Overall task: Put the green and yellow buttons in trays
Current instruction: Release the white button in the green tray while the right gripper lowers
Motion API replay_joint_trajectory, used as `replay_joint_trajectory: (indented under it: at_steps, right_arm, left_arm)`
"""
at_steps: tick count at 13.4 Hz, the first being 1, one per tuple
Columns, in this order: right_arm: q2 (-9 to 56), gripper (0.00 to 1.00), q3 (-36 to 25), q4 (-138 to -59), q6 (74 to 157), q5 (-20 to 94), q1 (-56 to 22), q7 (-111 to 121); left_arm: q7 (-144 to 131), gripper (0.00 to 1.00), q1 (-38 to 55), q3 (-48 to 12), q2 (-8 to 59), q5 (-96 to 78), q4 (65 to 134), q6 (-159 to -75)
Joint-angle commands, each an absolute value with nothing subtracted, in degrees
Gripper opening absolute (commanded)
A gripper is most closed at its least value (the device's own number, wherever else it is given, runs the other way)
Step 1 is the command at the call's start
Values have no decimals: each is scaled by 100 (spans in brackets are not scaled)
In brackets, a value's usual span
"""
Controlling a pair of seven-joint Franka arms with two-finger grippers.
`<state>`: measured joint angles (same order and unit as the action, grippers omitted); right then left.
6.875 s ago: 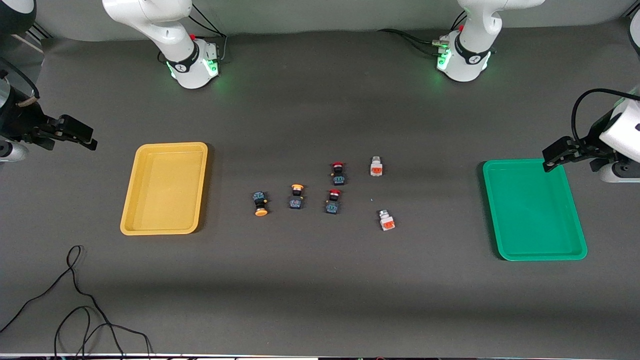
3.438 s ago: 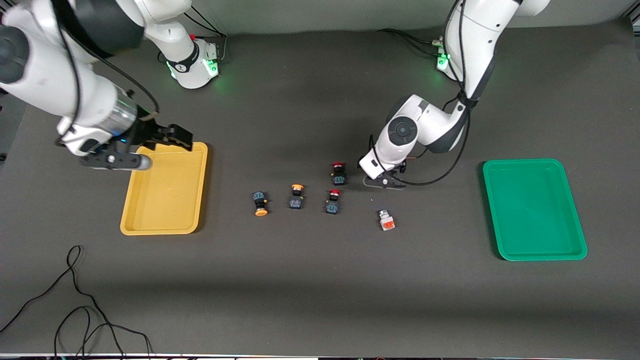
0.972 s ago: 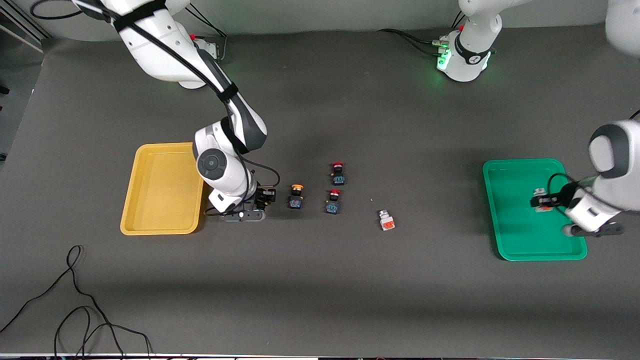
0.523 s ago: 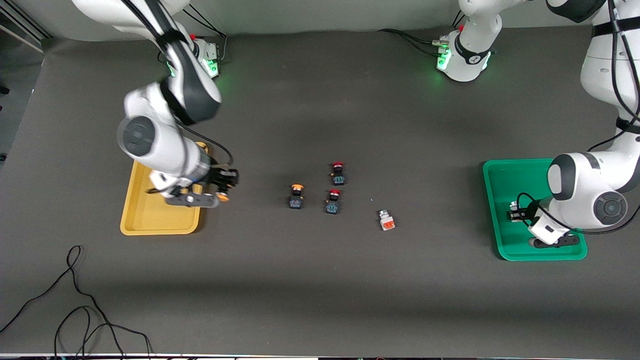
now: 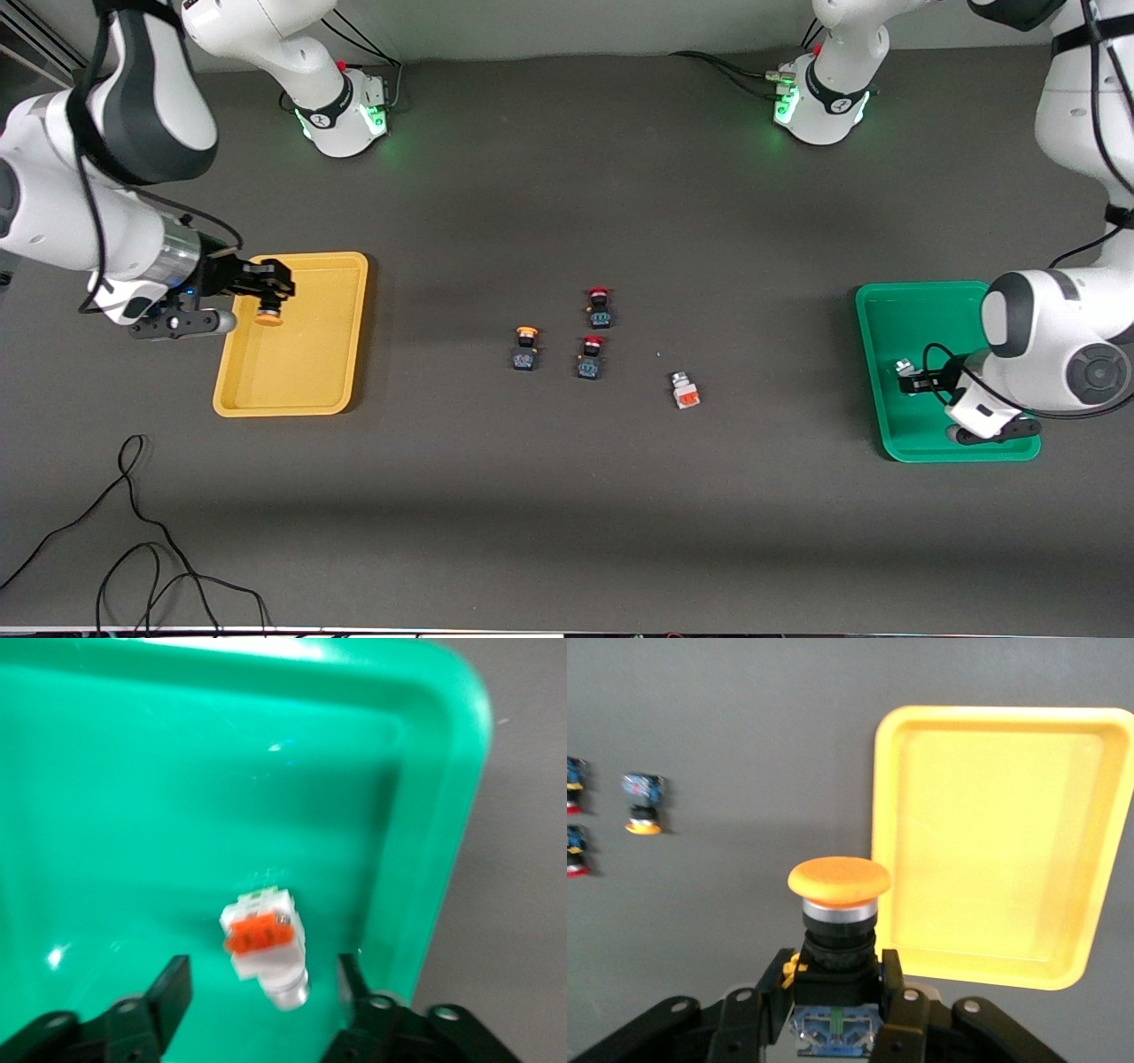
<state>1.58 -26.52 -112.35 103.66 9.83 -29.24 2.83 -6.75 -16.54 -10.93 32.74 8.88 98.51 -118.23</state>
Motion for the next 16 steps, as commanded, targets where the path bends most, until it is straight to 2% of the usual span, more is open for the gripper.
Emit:
replay_joint_trajectory:
  at_steps: [1, 3, 5, 7, 9, 13, 16]
  right_arm:
    - [18, 0, -2917, -11933, 10914, 940, -3006, 842]
    - [-35, 0, -3101, -12688, 11825, 940, -3006, 1333]
    - [52, 0, -3208, -13181, 12495, 940, -3006, 1573]
    - [192, 0, -3199, -13656, 13241, 940, -3041, 1573]
    - [534, 0, -3182, -13895, 13884, 949, -3076, 1573]
    - [1246, 0, -3147, -13922, 14588, 984, -3208, 1608]
    - [1494, 0, -3138, -13922, 14843, 1020, -3348, 1670]
  left_arm:
    - [-668, 100, -1617, -1177, 2699, 941, 9249, -10683]
    - [-659, 100, -1591, -1388, 2611, 940, 8546, -9935]
    - [-650, 100, -1582, -1651, 2593, 975, 8306, -9808]
    - [-650, 100, -1504, -1993, 2645, 993, 8314, -9992]
    - [-737, 100, -970, -2118, 2759, 967, 8358, -10256]
    - [-1351, 100, 103, -2118, 3014, 897, 8341, -10660]
    - [-3378, 100, 719, -2118, 3356, 826, 8350, -11248]
